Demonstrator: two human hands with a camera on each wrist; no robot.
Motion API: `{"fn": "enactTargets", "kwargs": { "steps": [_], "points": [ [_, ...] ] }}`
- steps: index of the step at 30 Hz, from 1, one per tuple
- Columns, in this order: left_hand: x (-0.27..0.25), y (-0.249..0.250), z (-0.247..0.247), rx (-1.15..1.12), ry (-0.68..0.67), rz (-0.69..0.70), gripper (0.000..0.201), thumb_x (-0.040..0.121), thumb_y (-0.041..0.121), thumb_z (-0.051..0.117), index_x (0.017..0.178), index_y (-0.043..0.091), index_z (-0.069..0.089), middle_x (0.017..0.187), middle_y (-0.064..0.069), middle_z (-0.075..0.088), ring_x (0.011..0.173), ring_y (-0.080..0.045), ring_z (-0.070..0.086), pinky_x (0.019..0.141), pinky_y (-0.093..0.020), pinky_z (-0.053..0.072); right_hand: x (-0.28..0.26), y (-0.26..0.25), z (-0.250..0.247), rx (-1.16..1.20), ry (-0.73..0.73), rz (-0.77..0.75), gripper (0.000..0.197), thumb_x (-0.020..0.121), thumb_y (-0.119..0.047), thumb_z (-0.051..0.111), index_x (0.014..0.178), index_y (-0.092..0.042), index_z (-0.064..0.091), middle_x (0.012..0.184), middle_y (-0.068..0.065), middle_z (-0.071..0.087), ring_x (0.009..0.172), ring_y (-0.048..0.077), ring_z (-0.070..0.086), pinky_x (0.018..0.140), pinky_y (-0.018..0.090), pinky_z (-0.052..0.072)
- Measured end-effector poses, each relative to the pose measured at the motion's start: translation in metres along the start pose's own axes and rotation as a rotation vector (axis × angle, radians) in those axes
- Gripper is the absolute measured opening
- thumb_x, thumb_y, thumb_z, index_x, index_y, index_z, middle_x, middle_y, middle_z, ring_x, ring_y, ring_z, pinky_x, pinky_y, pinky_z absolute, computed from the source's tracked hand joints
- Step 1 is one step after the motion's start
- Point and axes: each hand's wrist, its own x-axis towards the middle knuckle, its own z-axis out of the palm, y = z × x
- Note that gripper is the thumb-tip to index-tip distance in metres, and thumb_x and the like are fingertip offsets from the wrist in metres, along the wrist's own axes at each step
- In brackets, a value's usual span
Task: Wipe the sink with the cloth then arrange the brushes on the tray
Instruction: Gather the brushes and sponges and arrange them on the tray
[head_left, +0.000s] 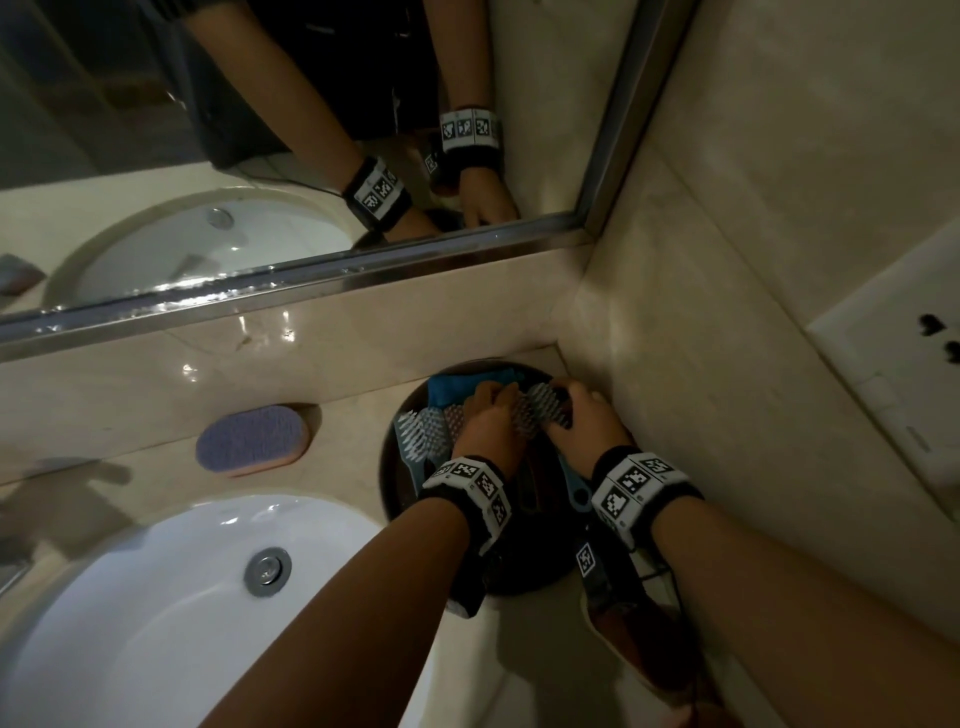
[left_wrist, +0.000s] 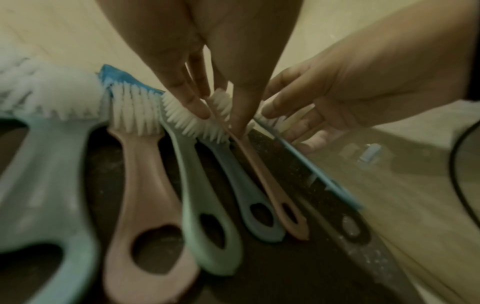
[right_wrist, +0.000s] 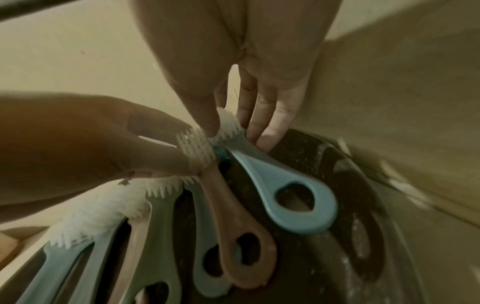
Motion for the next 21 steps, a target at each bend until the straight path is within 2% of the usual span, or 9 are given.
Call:
{"fn": "enactTargets", "kwargs": {
  "steps": [9, 13, 17, 21],
  "points": [
    [0.007, 0.012, -0.001, 0.122, 0.017, 0.123, 0.048, 0.091, 0.028, 0.051, 0.137, 0.015, 0.042, 0.141, -0.007, 0.042, 0.129, -0.029, 0.036, 0.108, -0.039, 0.030, 0.001, 0.011, 0.000, -0.029, 0.060, 0.030, 0.045, 0.091, -0.017, 0.053, 0.134, -0.014, 0.041, 0.128, 0.017, 0.050, 0.116, 0.034, 0.051, 0.099, 0.039, 0.044],
    [0.006, 0.005, 0.001, 0.179, 0.014, 0.086, 0.042, 0.092, 0.028, 0.048, 0.132, 0.016, 0.046, 0.139, -0.005, 0.043, 0.130, -0.026, 0.033, 0.105, -0.035, 0.026, 0.001, 0.010, 0.003, -0.037, 0.043, 0.031, 0.047, 0.091, -0.017, 0.052, 0.136, -0.016, 0.039, 0.129, 0.018, 0.049, 0.117, 0.034, 0.050, 0.098, 0.038, 0.043],
    [0.004, -0.001, 0.002, 0.196, 0.030, 0.100, 0.039, 0.093, 0.027, 0.046, 0.130, 0.015, 0.049, 0.136, -0.005, 0.046, 0.129, -0.025, 0.035, 0.104, -0.032, 0.027, 0.005, 0.008, 0.008, -0.027, -0.021, 0.044, 0.052, 0.090, -0.015, 0.050, 0.139, -0.021, 0.036, 0.132, 0.017, 0.048, 0.120, 0.034, 0.049, 0.100, 0.039, 0.042],
    [0.000, 0.000, 0.004, 0.207, 0.028, 0.094, 0.044, 0.090, 0.034, 0.050, 0.132, 0.018, 0.047, 0.136, -0.003, 0.047, 0.129, -0.025, 0.036, 0.106, -0.033, 0.026, 0.007, 0.001, 0.013, 0.021, -0.015, 0.021, 0.049, 0.091, -0.010, 0.048, 0.139, -0.017, 0.038, 0.131, 0.016, 0.053, 0.118, 0.031, 0.052, 0.096, 0.034, 0.043]
  ]
}}
